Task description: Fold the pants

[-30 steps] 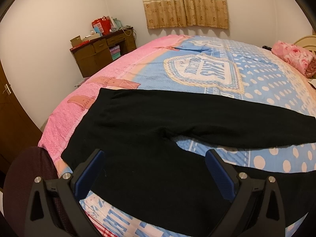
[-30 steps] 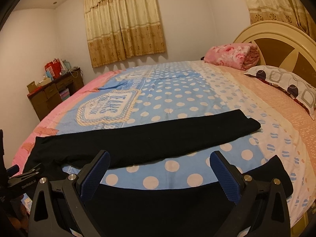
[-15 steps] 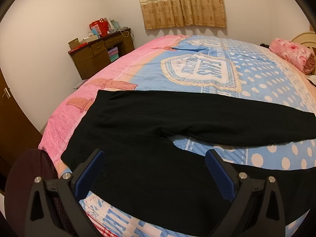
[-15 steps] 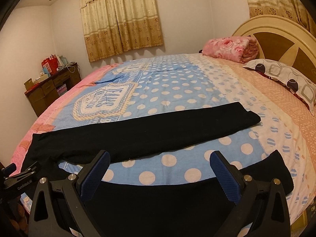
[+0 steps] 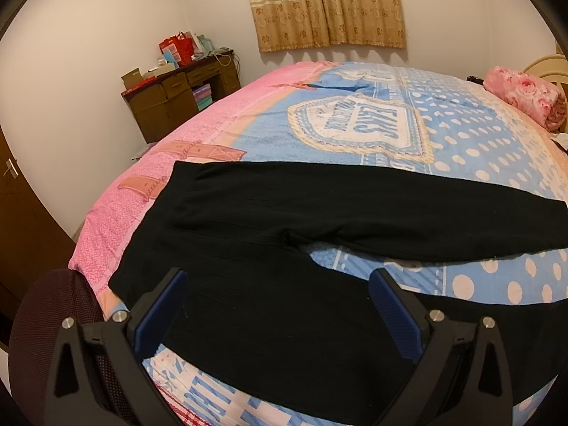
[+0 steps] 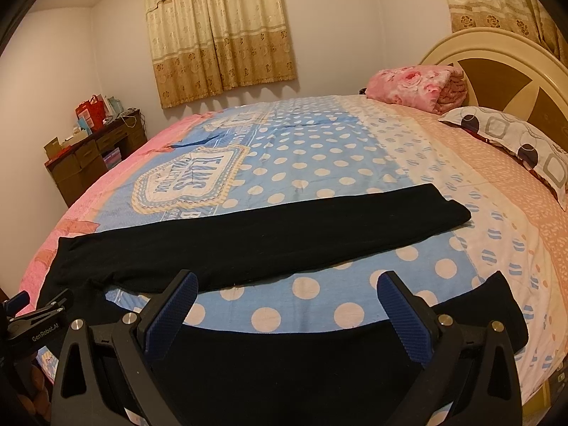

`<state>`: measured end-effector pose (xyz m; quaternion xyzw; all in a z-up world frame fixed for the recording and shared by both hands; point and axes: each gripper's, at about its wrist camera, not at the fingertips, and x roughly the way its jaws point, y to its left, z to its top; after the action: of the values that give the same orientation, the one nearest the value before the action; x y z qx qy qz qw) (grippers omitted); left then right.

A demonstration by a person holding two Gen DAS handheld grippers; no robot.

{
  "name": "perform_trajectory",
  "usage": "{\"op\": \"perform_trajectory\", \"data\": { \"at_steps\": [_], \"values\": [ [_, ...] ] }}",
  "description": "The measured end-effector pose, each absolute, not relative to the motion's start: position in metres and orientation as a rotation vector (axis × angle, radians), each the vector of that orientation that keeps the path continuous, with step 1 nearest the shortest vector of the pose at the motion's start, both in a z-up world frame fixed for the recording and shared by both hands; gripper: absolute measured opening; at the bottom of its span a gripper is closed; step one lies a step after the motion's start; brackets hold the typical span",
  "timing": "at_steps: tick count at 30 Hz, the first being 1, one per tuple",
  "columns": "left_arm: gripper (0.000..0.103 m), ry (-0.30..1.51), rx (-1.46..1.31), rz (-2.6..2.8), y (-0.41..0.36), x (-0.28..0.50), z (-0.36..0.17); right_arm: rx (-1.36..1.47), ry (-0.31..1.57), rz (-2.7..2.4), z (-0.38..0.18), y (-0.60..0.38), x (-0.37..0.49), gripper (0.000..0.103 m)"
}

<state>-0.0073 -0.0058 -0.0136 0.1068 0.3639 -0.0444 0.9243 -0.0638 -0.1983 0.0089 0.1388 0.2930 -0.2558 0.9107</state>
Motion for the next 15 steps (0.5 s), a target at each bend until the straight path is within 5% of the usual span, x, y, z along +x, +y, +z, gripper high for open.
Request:
{"op": "perform_trajectory", "data": {
  "at_steps": [15],
  "values": [
    [0.103,0.832,0.176,0.012,0.043,0.055,-0.029,0.294,0.639,-0.57,-0.003,-0.233,-0.062,0.102]
  ]
}}
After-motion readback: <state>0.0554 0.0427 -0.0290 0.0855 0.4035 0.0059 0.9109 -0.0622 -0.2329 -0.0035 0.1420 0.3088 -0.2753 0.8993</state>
